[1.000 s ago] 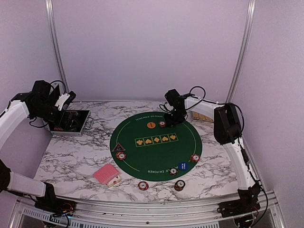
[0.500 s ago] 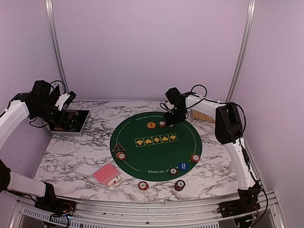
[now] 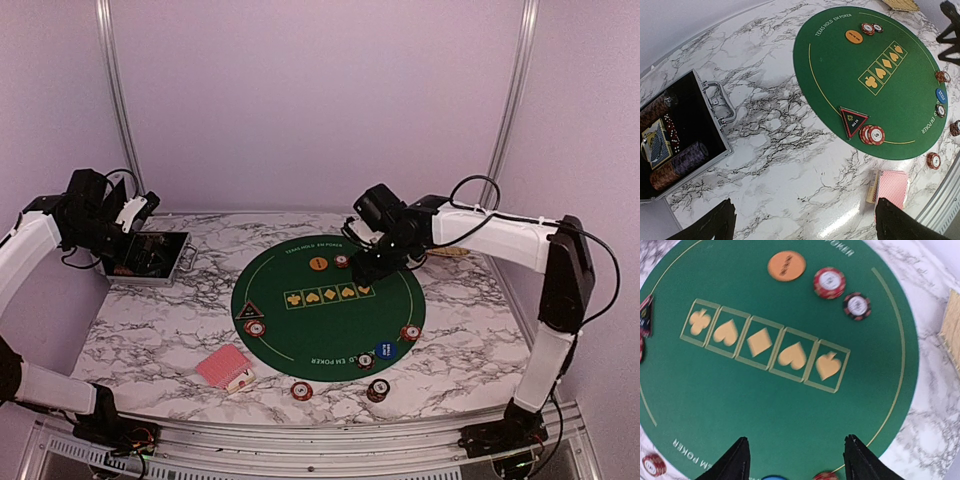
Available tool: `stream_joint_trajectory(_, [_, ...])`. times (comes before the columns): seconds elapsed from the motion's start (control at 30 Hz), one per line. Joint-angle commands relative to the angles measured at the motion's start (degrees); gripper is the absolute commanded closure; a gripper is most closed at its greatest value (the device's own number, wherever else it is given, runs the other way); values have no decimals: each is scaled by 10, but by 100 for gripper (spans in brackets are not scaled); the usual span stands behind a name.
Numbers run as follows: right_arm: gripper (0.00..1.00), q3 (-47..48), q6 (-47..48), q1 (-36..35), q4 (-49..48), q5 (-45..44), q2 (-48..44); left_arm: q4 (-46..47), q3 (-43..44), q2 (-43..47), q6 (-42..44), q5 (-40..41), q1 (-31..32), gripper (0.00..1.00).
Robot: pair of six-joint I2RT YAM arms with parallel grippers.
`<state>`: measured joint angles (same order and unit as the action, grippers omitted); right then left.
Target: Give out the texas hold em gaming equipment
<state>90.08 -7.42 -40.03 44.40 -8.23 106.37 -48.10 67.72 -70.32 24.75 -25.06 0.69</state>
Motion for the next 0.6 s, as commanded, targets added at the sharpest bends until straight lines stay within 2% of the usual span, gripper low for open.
stream_joint_trajectory(0.0, [32, -99, -44, -86, 25, -2, -78, -12, -4, 11, 7, -9, -2, 1])
stream_joint_trajectory(0.13, [26, -162, -90, -155, 64, 2, -135, -12, -3, 7, 7, -10, -2, 1])
stream_joint_trajectory(0.3, [21, -222, -135, -208, 77, 39, -182, -12, -4, 5, 5, -17, -2, 1])
stream_joint_trajectory(0.57, [20, -285, -142, -257, 60, 111, -180, -12, -4, 1, 5, -12, -2, 1])
